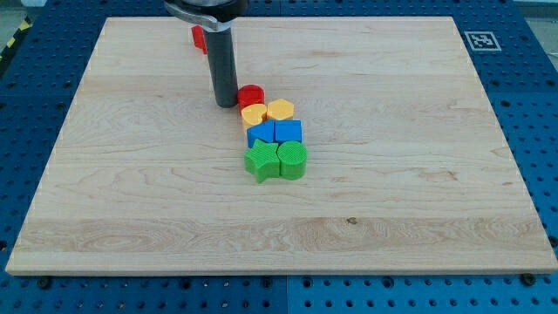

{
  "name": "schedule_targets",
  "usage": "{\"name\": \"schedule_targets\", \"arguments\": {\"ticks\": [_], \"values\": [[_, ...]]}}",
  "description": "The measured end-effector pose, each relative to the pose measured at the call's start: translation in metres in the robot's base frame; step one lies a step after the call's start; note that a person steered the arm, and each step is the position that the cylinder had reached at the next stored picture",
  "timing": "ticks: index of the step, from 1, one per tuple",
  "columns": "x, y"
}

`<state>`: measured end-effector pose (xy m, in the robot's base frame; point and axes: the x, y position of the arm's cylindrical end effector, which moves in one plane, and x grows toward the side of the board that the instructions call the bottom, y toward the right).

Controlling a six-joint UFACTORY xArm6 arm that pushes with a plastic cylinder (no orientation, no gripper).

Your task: Slide the red star into the yellow hexagon

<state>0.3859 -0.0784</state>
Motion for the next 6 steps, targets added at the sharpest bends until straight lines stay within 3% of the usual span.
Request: {"name": "schedule_targets", "arguments": {"ticks": [1, 2, 3, 4, 5, 6], "values": [[-0.004, -0.001], [-0.048, -0.006], [-0.063, -0.054], [-0.099, -0.119], [-0.169, -0.147], [-0.191, -0.125]]}}
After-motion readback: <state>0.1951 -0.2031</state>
